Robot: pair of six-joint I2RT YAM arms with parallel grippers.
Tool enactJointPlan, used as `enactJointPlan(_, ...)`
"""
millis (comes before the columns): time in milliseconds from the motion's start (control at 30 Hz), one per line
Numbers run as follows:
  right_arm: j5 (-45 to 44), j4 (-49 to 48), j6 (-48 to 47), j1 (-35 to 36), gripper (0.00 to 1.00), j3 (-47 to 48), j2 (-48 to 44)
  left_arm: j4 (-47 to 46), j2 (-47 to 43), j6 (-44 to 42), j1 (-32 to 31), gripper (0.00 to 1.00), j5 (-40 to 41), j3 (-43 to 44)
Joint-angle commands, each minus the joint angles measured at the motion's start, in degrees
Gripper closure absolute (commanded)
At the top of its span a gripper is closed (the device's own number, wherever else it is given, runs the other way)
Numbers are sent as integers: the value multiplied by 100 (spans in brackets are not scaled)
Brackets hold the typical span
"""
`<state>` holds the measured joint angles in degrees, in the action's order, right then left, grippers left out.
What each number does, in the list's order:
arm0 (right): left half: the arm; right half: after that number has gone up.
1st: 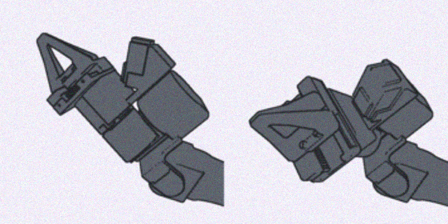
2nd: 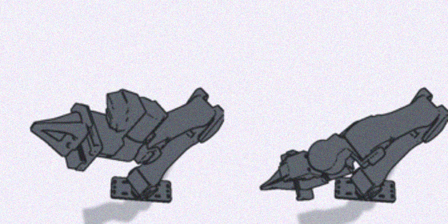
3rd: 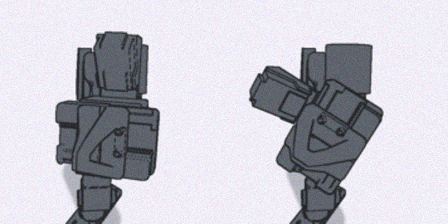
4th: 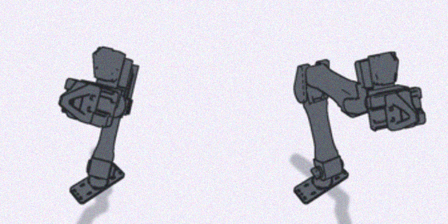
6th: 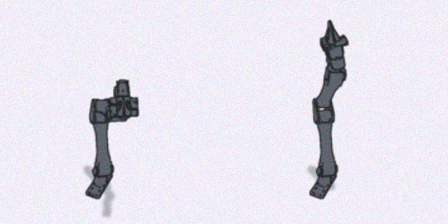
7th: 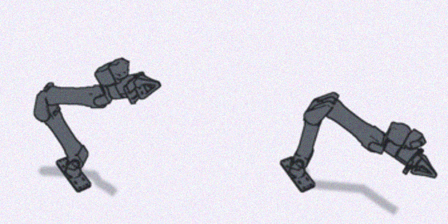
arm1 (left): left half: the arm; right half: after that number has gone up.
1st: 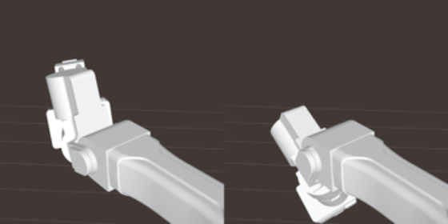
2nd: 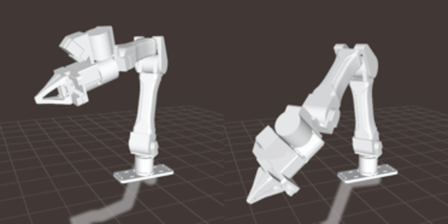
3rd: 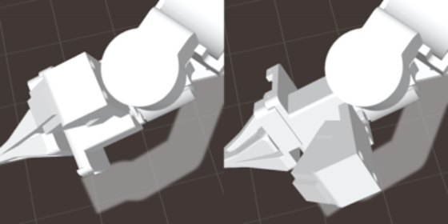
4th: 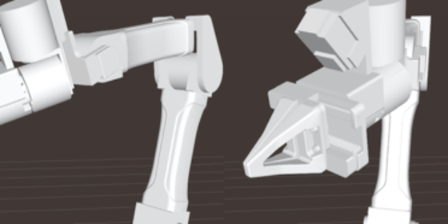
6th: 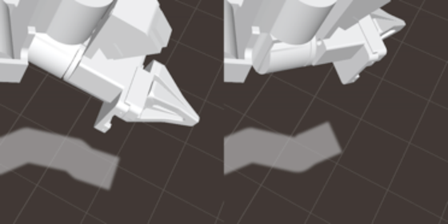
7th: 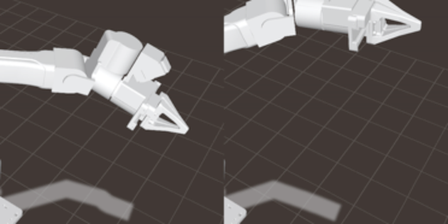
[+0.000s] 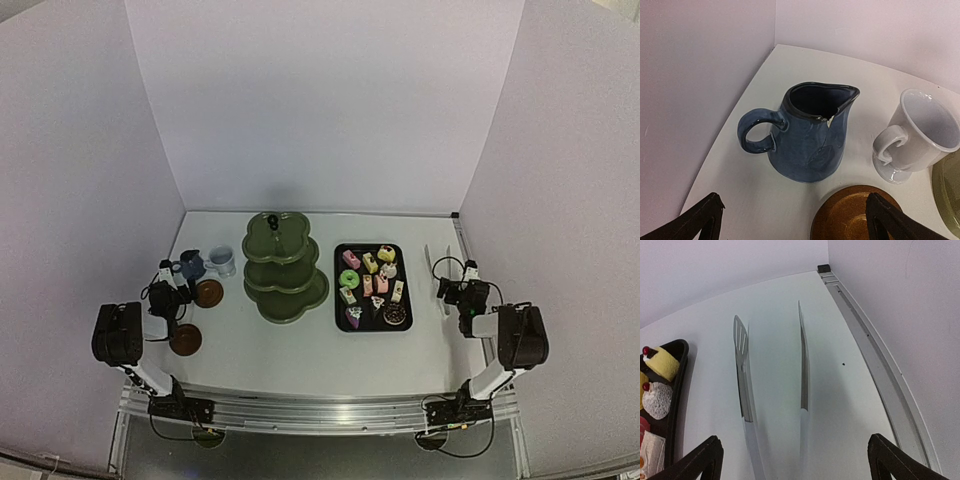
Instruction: Serve the afternoon tea
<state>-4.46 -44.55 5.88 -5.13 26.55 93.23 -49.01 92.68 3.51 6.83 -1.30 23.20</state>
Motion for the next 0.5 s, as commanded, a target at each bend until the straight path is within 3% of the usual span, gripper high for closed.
enactJointPlan(0, -646, 1223, 263, 3, 2, 622, -787, -78, 25, 80, 36, 0, 76, 159)
enactJointPlan(100, -626, 1640, 572, -3, 2, 773, -1209, 726, -418, 96, 39, 0, 238, 415)
enactJointPlan(267, -5, 3177, 723, 1, 2, 1502, -1510, 3681, -1171, -230, 35, 0, -795, 1942)
enactJointPlan(367, 295, 4502, 660, 4, 6, 2246, -1293, 3969, -1515, 266, 29, 0, -759, 2163)
enactJointPlan(467, 483, 5738, 536, 9, 6, 3008, -832, 3861, -1798, 226, 29, 0, -1370, 2133)
